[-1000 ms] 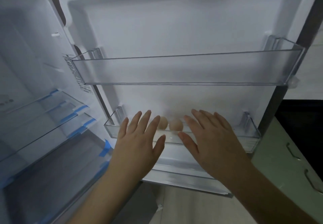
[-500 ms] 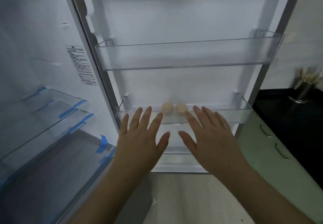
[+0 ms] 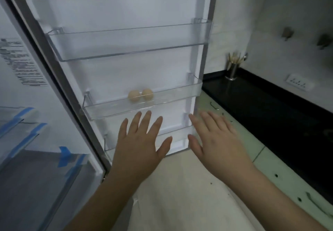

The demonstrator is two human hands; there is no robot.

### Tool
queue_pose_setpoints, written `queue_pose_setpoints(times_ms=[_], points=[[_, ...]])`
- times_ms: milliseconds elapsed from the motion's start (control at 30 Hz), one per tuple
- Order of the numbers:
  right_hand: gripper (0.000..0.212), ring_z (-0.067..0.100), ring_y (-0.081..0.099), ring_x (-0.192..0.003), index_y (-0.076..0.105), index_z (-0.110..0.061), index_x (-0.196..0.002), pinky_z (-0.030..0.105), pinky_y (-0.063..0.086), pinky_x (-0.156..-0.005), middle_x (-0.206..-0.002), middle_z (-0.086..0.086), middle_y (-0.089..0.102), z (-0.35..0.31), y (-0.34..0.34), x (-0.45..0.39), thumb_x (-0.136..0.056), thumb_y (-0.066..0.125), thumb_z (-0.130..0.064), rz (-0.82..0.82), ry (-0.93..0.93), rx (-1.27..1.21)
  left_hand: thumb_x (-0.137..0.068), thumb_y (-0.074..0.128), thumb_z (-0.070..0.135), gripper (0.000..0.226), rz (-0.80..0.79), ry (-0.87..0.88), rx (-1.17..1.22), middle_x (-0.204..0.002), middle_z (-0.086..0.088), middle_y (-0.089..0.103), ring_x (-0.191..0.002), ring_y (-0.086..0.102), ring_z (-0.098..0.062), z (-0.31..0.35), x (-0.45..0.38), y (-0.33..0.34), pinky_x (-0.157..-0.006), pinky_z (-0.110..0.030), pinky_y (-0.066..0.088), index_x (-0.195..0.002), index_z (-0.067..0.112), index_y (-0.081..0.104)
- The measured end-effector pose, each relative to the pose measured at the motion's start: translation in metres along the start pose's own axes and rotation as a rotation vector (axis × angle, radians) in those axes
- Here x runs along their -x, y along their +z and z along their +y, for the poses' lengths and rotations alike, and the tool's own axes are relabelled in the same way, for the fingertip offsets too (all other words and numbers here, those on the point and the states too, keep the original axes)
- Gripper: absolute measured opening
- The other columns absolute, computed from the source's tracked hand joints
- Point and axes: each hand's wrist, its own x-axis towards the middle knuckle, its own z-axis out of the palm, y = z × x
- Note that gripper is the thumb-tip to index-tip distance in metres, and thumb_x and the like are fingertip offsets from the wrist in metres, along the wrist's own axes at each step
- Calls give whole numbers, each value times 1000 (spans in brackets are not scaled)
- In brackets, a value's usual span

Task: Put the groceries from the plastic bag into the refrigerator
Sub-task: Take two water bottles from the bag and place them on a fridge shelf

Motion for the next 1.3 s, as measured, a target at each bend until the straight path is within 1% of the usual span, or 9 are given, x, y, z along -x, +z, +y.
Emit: queue_pose_setpoints(times_ms=[67,167,333,433,600,733,833,1000,1300], points=[[55,31,50,-127,51,-17,-136,47,37,-108,-136,11,56,17,-7,18,-94,31,-45,8,72,22,-94,24,63,64,-4,53,21,-148,-7,47,-138,41,-32,19,-4,-2,-112,-54,19,-139,27,51],[53,31,51,-127,53,-17,-133,47,37,-108,-135,11,57,45,-18,50,-93,32,-44,23,190,37,-94,22,60,63,-7,169,78,-148,-6,47,-139,40,-31,61,-8,-5,-113,-54,24,-140,28,50],[58,28,47,-132,51,-18,-137,46,36,-110,-141,9,53,97,-42,116,-93,30,-49,2,377,132,-95,24,59,59,-36,395,139,-152,-4,42,-143,33,-26,155,-6,-6,-115,-49,20,-143,31,43],[58,27,47,-132,50,-19,-138,46,36,-110,-143,7,52,131,-58,165,-93,31,-49,6,499,165,-94,20,59,62,-53,505,180,-152,-5,42,-142,34,-27,215,1,-8,-114,-50,24,-144,29,41],[58,27,46,-133,47,-19,-140,47,37,-110,-144,6,50,190,-96,267,-92,32,-48,11,671,213,-91,17,61,67,-86,684,254,-154,-5,38,-144,30,-26,323,40,-15,-115,-49,24,-146,30,40],[58,26,44,-134,45,-19,-142,46,35,-111,-145,6,49,224,-125,348,-93,33,-49,12,821,263,-93,26,59,62,-80,849,288,-148,-7,47,-139,39,-28,407,81,-19,-113,-50,28,-141,27,48],[58,27,45,-134,47,-19,-141,46,35,-110,-144,6,50,243,-144,402,-92,33,-48,18,928,295,-93,28,59,60,-66,940,323,-148,-6,48,-139,40,-26,463,109,-23,-113,-49,28,-141,28,48],[59,26,46,-133,48,-19,-139,46,37,-109,-143,5,51,264,-172,477,-91,33,-48,30,1065,335,-92,26,63,65,-69,1116,380,-152,-8,42,-143,33,-26,540,157,-32,-117,-47,25,-143,27,45],[56,26,49,-129,49,-17,-138,42,39,-106,-140,5,54,297,-201,559,-90,41,-46,124,1275,426,-93,26,61,64,-61,1328,462,-152,-7,42,-144,31,-27,650,199,-36,-117,-46,21,-142,26,47]])
